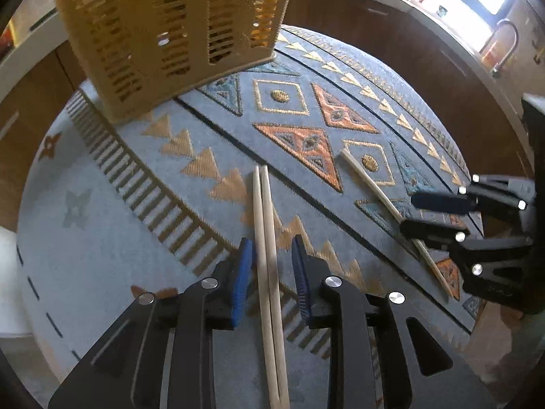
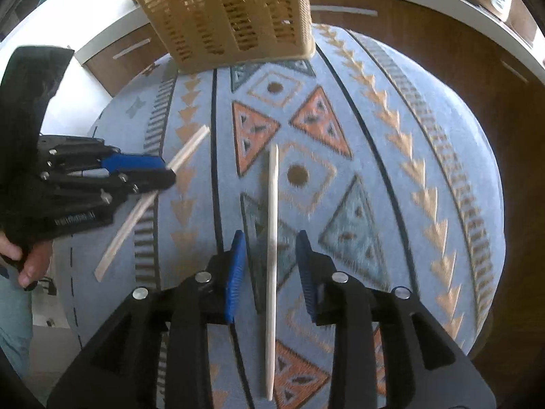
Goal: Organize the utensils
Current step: 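Grasp a pair of chopsticks with the left tool while the right tool grasps one chopstick, then lift the held chopsticks with both tools and carry them over the caddy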
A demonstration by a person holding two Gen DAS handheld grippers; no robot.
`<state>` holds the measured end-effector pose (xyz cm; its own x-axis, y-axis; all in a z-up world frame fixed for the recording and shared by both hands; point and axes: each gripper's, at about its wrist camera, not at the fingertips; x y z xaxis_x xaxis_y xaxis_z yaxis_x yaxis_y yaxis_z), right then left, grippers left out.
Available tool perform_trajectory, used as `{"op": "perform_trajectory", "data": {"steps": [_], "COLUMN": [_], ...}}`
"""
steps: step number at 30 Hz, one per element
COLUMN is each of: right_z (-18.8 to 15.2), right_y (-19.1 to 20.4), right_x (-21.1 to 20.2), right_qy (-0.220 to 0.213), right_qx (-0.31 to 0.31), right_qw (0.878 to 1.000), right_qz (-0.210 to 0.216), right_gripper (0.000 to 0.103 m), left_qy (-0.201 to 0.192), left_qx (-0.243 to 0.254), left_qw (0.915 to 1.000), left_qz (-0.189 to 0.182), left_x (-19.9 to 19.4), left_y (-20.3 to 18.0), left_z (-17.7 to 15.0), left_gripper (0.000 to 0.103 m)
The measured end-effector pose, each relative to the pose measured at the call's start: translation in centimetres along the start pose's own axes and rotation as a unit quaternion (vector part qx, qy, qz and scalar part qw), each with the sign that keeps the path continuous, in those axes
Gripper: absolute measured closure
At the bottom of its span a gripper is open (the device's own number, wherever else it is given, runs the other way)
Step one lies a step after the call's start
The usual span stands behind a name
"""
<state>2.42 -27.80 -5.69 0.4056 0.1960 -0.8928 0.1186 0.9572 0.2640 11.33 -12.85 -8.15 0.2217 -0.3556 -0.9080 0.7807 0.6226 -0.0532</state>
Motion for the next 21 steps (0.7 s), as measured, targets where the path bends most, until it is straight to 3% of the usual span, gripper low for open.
{"op": "perform_trajectory", "data": {"steps": [3, 9, 13, 15, 16, 21], "right_z": [1.7, 4.3, 4.7, 4.6, 4.7, 4.8], "right_y": [0.3, 0.6, 1.6, 2.1, 2.1, 1.8], "right_x": [0.4, 2.9, 3.2, 3.5, 3.5, 3.6], "right_qy": [0.011, 0.078, 0.082, 0.075, 0.072, 0.058], "right_qx": [-0.005, 0.001, -0.015, -0.023, -0.024, -0.023], "right_qw": [1.000, 0.997, 0.996, 0.996, 0.996, 0.997], "right_qz": [0.000, 0.014, -0.010, -0.033, -0.041, -0.035], "right_gripper": [0.075, 0.075, 0.079, 0.093, 0.096, 0.098], "left_qy": [0.015, 0.042, 0.052, 0.051, 0.049, 0.015], "left_qx": [0.016, 0.042, 0.062, 0.071, 0.072, 0.050], "left_qw": [0.9998, 0.9982, 0.9967, 0.9960, 0.9955, 0.9967], "left_qz": [0.001, -0.010, 0.001, 0.016, 0.039, 0.062], "left_x": [0.2, 0.4, 0.7, 0.9, 1.1, 1.0], "left_y": [-0.1, -0.1, -0.9, -1.5, -1.9, -2.2], "left_z": [0.4, 1.0, 1.4, 1.6, 1.7, 1.0], "left_gripper": [0.080, 0.080, 0.079, 0.078, 0.093, 0.093]}}
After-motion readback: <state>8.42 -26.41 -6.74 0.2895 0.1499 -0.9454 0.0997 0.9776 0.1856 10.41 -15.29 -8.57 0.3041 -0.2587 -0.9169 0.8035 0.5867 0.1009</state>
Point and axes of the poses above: each gripper's, at about its wrist camera, not at the fingertips, and x roughly the way its jaws point, y to its left, z to its top, and after that the axes turned 14 degrees about x, right-handed
